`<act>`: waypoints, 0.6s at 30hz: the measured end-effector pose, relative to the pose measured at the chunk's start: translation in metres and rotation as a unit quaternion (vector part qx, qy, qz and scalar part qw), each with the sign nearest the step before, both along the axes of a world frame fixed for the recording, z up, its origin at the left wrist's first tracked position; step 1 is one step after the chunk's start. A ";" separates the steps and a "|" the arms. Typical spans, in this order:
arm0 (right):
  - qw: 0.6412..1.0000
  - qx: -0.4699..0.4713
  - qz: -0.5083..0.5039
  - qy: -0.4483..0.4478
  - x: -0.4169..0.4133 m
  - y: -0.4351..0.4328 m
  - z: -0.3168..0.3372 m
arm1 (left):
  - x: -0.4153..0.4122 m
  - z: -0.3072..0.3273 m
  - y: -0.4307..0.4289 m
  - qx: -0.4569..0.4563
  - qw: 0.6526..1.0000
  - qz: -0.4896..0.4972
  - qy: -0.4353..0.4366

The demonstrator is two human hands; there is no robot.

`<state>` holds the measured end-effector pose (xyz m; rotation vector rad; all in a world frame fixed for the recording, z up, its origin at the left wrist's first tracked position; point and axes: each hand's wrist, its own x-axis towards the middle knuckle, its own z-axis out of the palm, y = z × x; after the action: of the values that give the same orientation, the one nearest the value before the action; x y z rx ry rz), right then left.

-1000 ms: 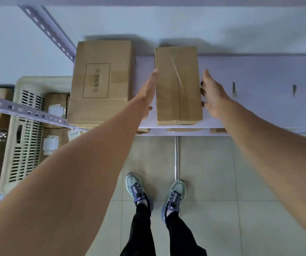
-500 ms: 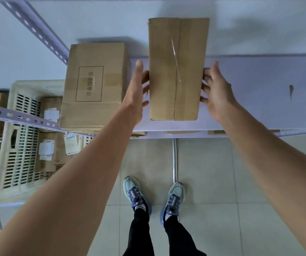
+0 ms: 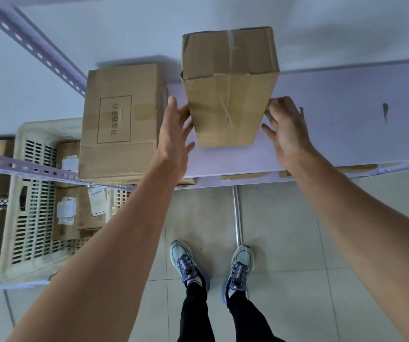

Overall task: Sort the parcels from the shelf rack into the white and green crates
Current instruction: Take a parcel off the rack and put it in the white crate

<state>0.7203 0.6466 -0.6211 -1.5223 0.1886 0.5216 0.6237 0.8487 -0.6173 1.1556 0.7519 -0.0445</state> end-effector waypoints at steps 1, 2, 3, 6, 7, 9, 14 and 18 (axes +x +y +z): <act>1.000 -0.013 0.002 0.004 -0.002 -0.001 -0.003 | -0.003 -0.002 -0.001 0.003 1.000 -0.004 0.007; 1.000 -0.022 0.005 0.011 -0.004 -0.002 -0.006 | -0.005 -0.004 -0.002 0.006 1.000 -0.005 0.013; 0.999 -0.029 0.007 0.019 -0.006 -0.003 -0.008 | -0.007 -0.006 -0.002 0.009 1.000 -0.003 0.019; 0.999 -0.033 0.016 0.040 -0.008 -0.005 -0.008 | -0.008 -0.010 -0.003 0.021 0.999 -0.007 0.033; 0.998 -0.033 0.022 0.052 -0.008 -0.005 -0.006 | -0.007 -0.010 -0.003 0.023 0.999 -0.013 0.037; 0.995 -0.035 0.037 0.081 -0.008 -0.002 -0.004 | -0.003 -0.008 -0.002 0.024 0.998 -0.028 0.045; 0.994 -0.030 0.037 0.100 -0.004 -0.005 0.007 | 0.005 0.004 -0.002 0.011 0.999 -0.027 0.036; 0.995 -0.005 -0.014 0.097 -0.002 -0.011 0.014 | 0.002 0.010 -0.004 -0.020 1.000 0.000 0.004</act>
<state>0.7187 0.6355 -0.6068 -1.4751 0.3632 0.6477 0.6259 0.8447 -0.6075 1.1173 0.7540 -0.0648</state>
